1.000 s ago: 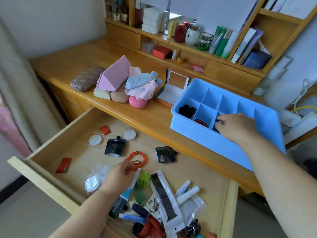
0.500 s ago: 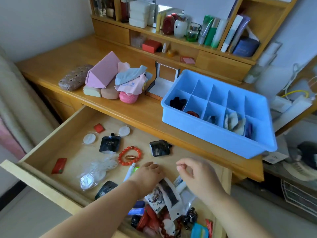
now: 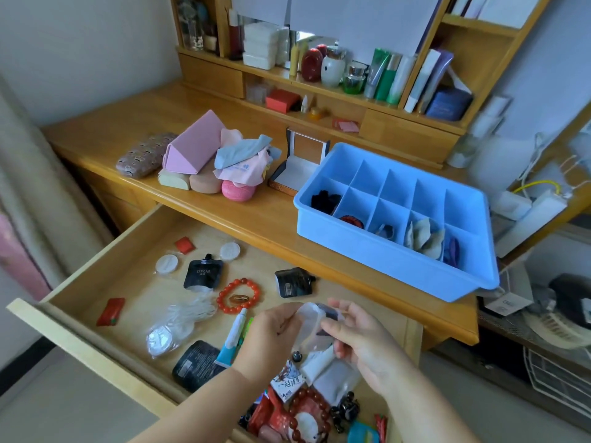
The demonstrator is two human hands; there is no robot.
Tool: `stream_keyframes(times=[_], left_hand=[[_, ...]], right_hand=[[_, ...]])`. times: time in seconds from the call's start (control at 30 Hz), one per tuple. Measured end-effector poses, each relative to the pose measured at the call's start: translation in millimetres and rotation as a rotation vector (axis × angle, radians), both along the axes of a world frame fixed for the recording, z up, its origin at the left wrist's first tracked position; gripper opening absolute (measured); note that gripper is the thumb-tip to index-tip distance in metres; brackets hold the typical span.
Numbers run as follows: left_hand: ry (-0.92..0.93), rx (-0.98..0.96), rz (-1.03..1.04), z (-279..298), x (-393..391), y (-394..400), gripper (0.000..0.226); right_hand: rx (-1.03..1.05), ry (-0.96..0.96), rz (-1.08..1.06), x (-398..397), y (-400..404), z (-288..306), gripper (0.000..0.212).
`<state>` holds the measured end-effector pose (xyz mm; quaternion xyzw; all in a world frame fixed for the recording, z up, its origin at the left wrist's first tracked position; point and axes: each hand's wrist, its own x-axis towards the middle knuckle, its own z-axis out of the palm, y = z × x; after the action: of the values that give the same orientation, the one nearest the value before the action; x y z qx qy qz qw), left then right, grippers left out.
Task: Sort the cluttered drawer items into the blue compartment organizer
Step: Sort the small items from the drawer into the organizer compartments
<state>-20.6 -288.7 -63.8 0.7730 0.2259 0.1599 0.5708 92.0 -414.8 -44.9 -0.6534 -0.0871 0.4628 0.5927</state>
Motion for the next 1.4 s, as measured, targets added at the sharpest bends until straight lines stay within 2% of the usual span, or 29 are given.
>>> stream_keyframes(times=[0.1,0.17,0.23,0.33,0.4,0.47,0.5,0.53,0.6,0.67,0.8,0.87,1.03,1.2,1.3,1.4], left_hand=[[0.012,-0.301,-0.030,8,2,-8,0.031],[0.006,-0.430,-0.053,8,1,-9,0.030],[0.001,-0.461,-0.076,9,1,-11,0.033],[-0.052,-0.558,-0.131,11,4,-14,0.029],[-0.125,-0.666,-0.120,11,7,-12,0.028],[-0.153,-0.599,-0.037,8,8,-3,0.022],[-0.139,-0.543,0.006,5,7,2,0.019],[-0.114,-0.502,0.046,1,5,6,0.019],[-0.048,-0.462,0.098,-10,0,12,0.022],[0.032,-0.422,0.118,-23,-7,14,0.022],[0.158,-0.387,0.151,-46,-15,21,0.024],[0.184,-0.377,0.158,-51,-14,26,0.024],[0.226,-0.342,0.126,-51,-13,22,0.034],[0.254,-0.289,0.073,-52,-10,20,0.043],[0.274,-0.271,0.038,-54,-12,18,0.043],[0.289,-0.238,0.023,-56,-12,18,0.041]], right_hand=[[0.020,0.005,-0.032,-2,4,4,0.034],[-0.030,-0.114,-0.031,0,5,10,0.018],[-0.083,-0.257,0.030,3,6,19,0.008],[-0.239,-0.595,0.142,5,10,42,0.012],[-0.265,-0.809,0.060,15,12,66,0.025],[-0.198,-0.959,-0.161,39,13,96,0.031],[-0.166,-1.034,-0.263,55,14,111,0.023],[-0.154,-1.098,-0.339,72,15,125,0.014],[-0.199,-1.194,-0.411,106,21,138,0.019],[-0.367,-1.205,-0.349,132,31,136,0.021],[-0.793,-1.172,-0.035,151,57,109,0.029],[-0.888,-1.164,0.006,153,65,97,0.037],[-0.942,-1.086,-0.031,162,74,102,0.021],[-1.054,-0.883,0.166,153,95,114,0.020],[-0.994,-0.803,0.186,156,93,118,0.020],[-0.854,-0.760,0.035,161,90,112,0.011]])
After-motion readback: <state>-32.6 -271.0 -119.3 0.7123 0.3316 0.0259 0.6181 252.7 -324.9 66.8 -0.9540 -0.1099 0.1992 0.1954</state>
